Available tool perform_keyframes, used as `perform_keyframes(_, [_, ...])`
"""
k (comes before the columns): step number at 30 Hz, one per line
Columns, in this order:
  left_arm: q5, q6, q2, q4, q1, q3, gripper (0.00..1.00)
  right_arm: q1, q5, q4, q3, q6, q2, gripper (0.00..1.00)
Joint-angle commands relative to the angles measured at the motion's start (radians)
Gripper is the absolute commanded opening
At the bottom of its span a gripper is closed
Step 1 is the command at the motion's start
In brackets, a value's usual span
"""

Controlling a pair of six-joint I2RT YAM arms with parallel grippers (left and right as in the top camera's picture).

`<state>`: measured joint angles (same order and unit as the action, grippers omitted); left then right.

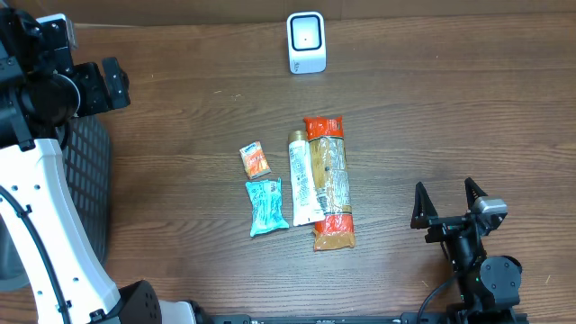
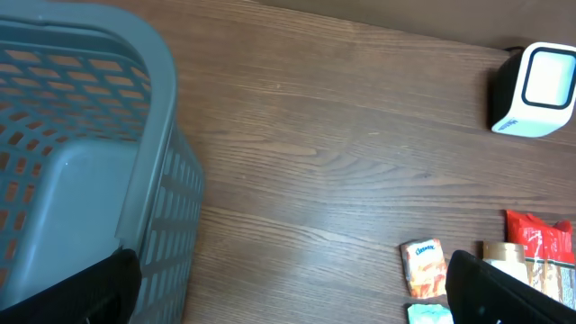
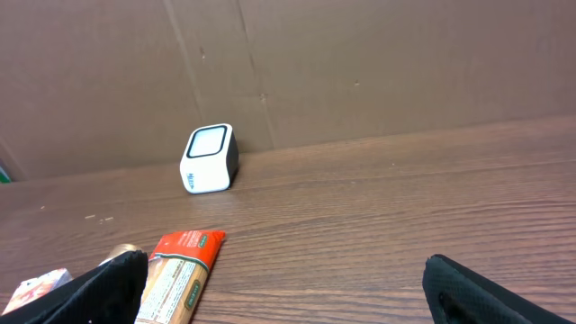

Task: Scan the item barcode
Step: 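Release the tissue pack and raise the left gripper to rest, then move the right gripper over the spaghetti pack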

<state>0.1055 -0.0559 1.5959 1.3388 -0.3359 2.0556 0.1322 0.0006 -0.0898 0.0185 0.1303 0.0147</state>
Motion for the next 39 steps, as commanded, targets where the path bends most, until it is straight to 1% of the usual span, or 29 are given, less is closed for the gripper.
perform_keyframes(1, [0.018,-0.015,0.003,-0.003,-0.003,0.006,1.00,-0.003,0.006,0.006,-0.010,-0.001,-0.009,1.00])
perform_keyframes(27, [0.018,-0.015,0.003,-0.003,-0.003,0.006,1.00,-0.003,0.003,0.006,-0.010,0.000,-0.009,1.00])
perform_keyframes(33, [0.018,-0.015,0.003,-0.003,-0.003,0.006,1.00,-0.003,-0.061,0.014,-0.010,0.001,-0.009,1.00])
perform_keyframes(37, [0.018,-0.015,0.003,-0.003,-0.003,0.006,1.00,-0.003,-0.216,0.068,-0.010,0.003,-0.008,1.00])
perform_keyframes(39, [0.018,-0.015,0.003,-0.003,-0.003,0.006,1.00,-0.004,-0.264,0.057,0.004,0.003,-0.006,1.00])
